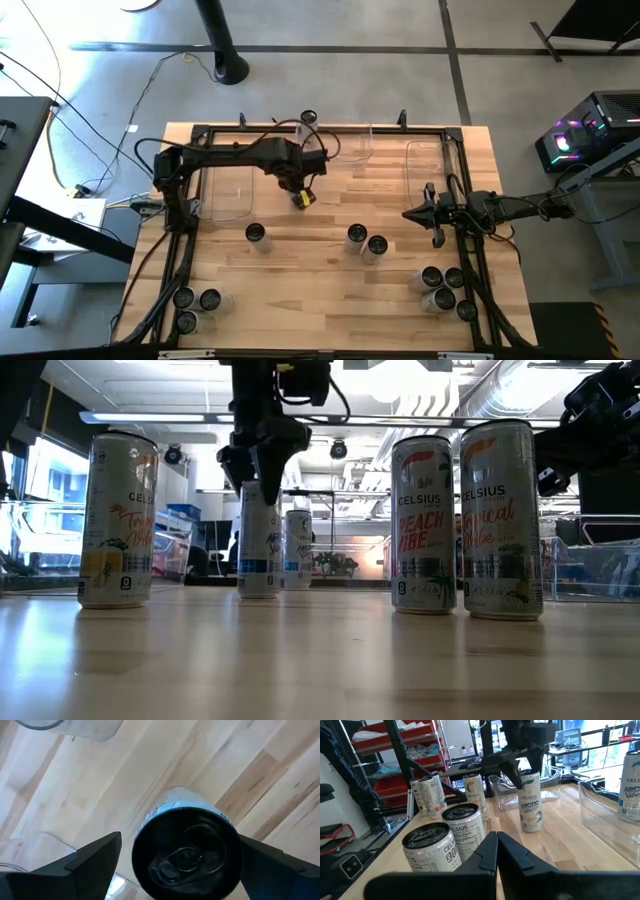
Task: Sort soda cans
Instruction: Put the white and blue soda can into the middle transparent bin
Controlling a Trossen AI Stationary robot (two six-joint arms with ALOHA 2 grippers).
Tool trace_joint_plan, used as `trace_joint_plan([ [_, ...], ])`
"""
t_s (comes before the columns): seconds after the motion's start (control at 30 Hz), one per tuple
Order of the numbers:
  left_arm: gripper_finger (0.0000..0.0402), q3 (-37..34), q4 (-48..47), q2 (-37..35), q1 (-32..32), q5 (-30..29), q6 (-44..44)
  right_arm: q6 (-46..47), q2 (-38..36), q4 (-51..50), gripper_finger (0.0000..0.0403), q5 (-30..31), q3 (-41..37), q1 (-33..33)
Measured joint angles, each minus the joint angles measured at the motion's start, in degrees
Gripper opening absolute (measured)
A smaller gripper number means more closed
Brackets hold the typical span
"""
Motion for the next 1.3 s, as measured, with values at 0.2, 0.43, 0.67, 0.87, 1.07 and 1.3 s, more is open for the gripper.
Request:
trace_joint_plan([
  [0.2, 0.0329, 0.0, 0.5, 0.0, 1.4, 1.4, 0.0, 0.0, 0.0, 0.0, 0.0, 0.0, 0.0, 0.0],
  [0.43, 0.0264, 0.0, 0.5, 0.0, 2.1, 4.2, 3.7, 0.0, 0.0, 0.0, 0.0, 0.0, 0.0, 0.0],
  [0.67, 0.0241, 7.3, -0.2, 0.1, 2.5, 4.9, 15.0, 0.0, 0.0, 0.0, 0.0, 0.0, 0.0, 0.0],
  [0.87, 0.0241, 17.5, -1.3, 0.1, 3.5, 0.3, 34.2, 0.0, 0.0, 0.0, 0.0, 0.0, 0.0, 0.0],
  [1.07, 0.0241, 24.4, -1.4, 0.0, 5.9, -2.8, 49.5, 0.0, 0.0, 0.0, 0.0, 0.0, 0.0, 0.0],
  [1.3, 0.0241, 23.5, -0.6, 0.1, 13.9, -1.3, 53.6, 0.0, 0.0, 0.0, 0.0, 0.0, 0.0, 0.0],
])
